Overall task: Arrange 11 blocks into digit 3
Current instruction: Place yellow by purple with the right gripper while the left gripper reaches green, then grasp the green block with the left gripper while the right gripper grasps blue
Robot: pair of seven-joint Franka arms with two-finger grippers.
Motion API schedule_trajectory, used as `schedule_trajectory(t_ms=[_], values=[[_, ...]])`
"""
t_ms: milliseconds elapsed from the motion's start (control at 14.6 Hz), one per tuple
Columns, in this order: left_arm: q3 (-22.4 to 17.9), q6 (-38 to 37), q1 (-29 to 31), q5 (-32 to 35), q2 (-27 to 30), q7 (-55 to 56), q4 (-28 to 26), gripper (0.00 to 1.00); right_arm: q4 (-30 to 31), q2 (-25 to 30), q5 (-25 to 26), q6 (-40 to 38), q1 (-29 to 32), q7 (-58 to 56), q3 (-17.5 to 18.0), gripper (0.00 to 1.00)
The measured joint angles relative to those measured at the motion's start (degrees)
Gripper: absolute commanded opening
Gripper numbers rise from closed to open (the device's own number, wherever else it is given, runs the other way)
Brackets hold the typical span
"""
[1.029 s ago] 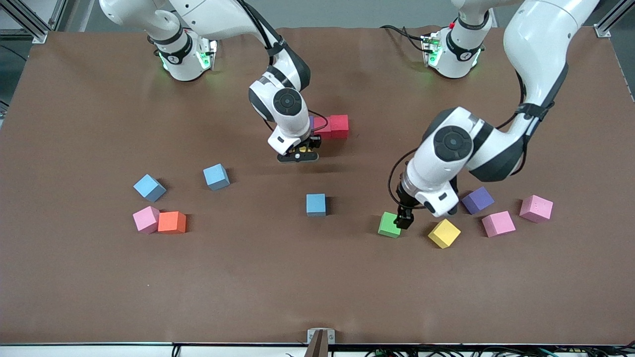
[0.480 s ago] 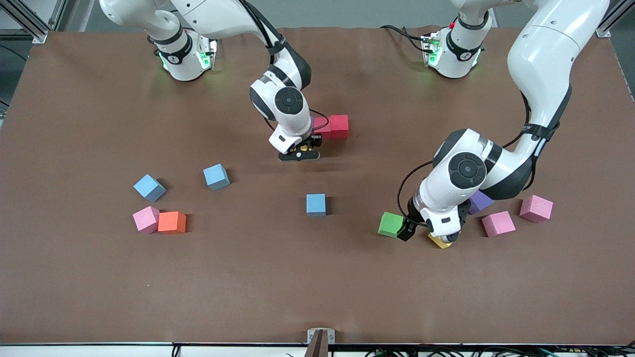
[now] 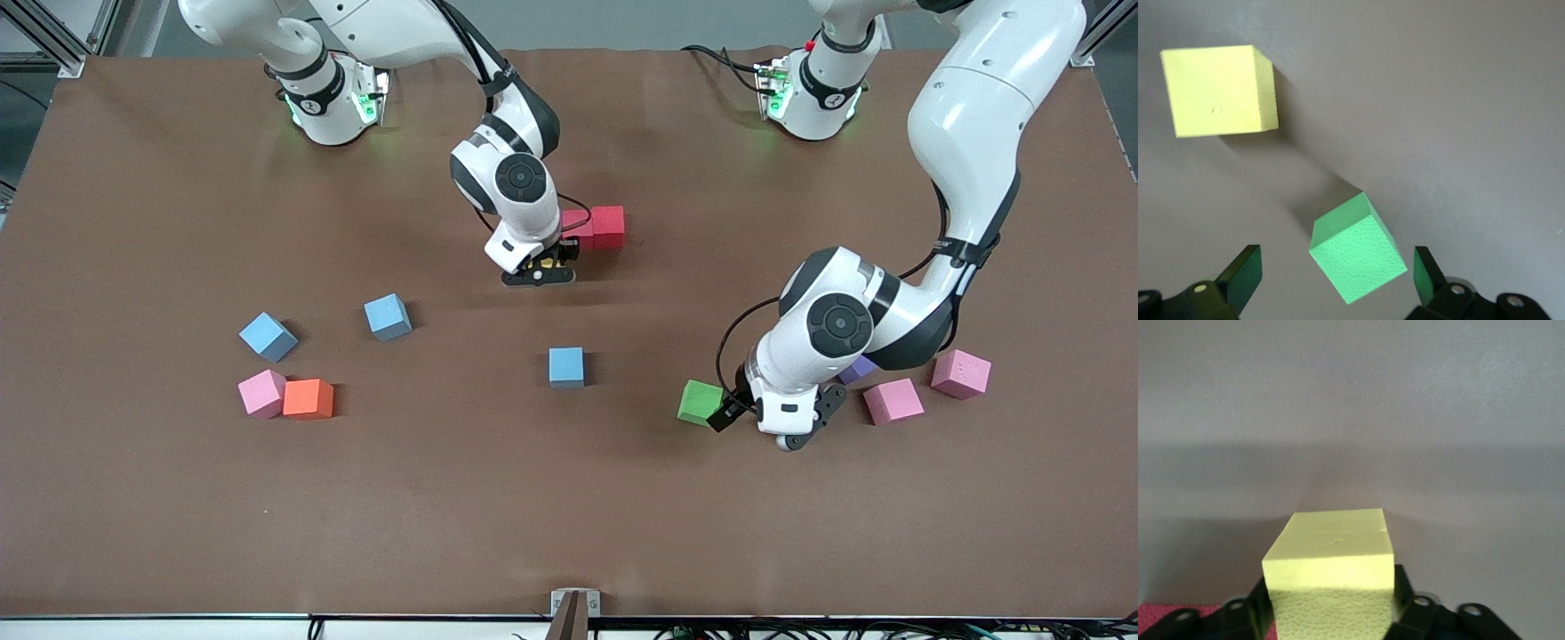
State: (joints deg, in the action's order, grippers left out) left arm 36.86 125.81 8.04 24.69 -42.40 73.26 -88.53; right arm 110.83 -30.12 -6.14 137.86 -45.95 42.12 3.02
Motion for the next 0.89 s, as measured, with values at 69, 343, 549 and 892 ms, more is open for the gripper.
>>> schedule_trajectory(t_ms=[69,343,549,892], values=[[-0.13,0.0,-0.03,0.0,-0.25,-3.55,0.03,1.0,-1.31,0.11,-0.14,-2.13,0.6,0.01,-0.32,1.0],[-0.3,0.0,-0.14,-0.03,-1.14,-9.27,0.2,1.0,-12.44,1.87,-0.26,-18.29,5.63,-0.14,-0.65,1.0],[-0.35,0.0,-0.48,-0.03,-1.39,-5.54,0.26,1.0,-18.42,3.58,-0.28,-27.25,10.98,-6.0,-0.81,1.0],[-0.39,0.05,-4.02,-0.04,-1.88,-0.02,0.66,1.0,-17.9,4.35,-0.27,-30.66,22.65,-30.35,-1.38,1.0]])
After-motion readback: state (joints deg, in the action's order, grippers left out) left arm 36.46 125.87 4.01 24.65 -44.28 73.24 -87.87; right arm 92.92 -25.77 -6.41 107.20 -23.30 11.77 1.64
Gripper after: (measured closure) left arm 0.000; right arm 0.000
